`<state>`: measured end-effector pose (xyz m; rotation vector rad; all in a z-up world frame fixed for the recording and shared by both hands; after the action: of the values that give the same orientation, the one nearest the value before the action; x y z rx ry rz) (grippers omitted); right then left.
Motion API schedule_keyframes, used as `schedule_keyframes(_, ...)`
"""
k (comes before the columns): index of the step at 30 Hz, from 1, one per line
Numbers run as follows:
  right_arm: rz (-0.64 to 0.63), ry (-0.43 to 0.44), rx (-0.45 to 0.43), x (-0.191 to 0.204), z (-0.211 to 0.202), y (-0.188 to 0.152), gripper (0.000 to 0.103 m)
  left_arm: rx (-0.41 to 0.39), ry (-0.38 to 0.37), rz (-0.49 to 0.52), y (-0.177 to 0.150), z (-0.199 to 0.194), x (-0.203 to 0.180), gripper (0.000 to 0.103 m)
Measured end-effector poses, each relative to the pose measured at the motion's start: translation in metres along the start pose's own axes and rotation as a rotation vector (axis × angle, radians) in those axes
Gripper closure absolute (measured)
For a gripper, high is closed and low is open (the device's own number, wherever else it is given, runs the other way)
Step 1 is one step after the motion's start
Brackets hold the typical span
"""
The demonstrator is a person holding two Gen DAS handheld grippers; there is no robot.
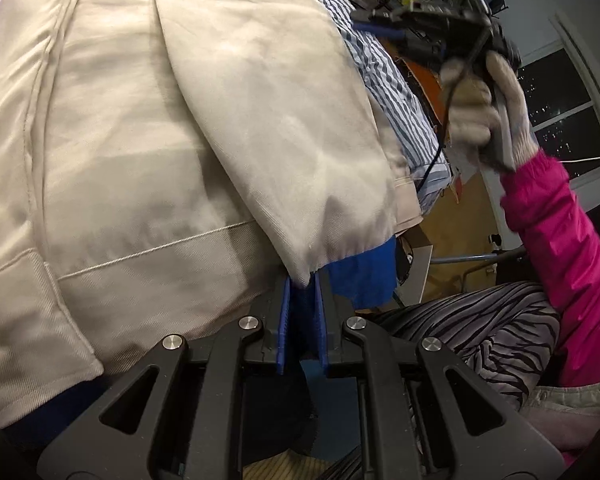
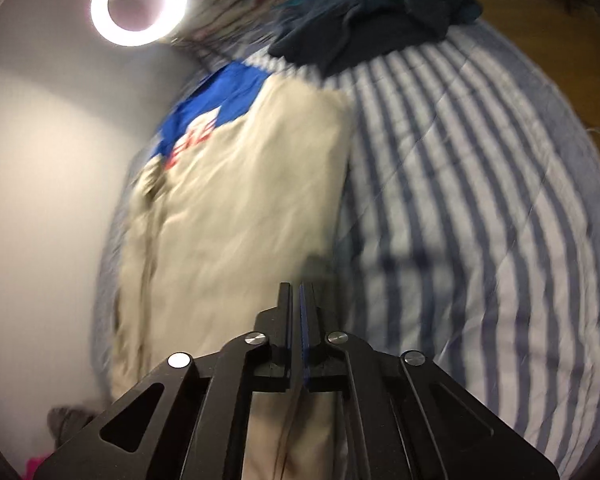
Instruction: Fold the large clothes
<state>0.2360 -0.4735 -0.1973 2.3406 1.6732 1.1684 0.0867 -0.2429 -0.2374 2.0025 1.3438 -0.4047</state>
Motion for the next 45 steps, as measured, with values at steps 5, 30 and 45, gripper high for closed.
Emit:
schedule_keyframes(5,0.104,0.068,0.134,-0.012,0.014,-0.038,0.078,-0.004,-0.005,0.002,0.004,-0.001,-0.001,0.094)
schedule_keyframes(30,0.018,0.052,0.116,-0.012,-0.028,-0.068,0.082,-0.015,-0.026,0.064,0.009,-0.016,-0.015,0.093)
schedule_keyframes(45,-0.031,-0.038,0.066,-0.031,-0.056,-0.107,0.102,-0.069,0.034,0.166,0.038,0.025,-0.054,0.086)
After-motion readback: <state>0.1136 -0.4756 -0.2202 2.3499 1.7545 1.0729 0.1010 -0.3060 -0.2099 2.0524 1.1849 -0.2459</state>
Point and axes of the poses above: each gripper's, at about its wrist camera, not at the fingertips, and z roughly the way its jaws point, x to its left, y to its top, the point moved 5 cm from there along z, roughly the way its jaws point, and after that the axes turned 9 degrees about -x, right-handed, at the moved point
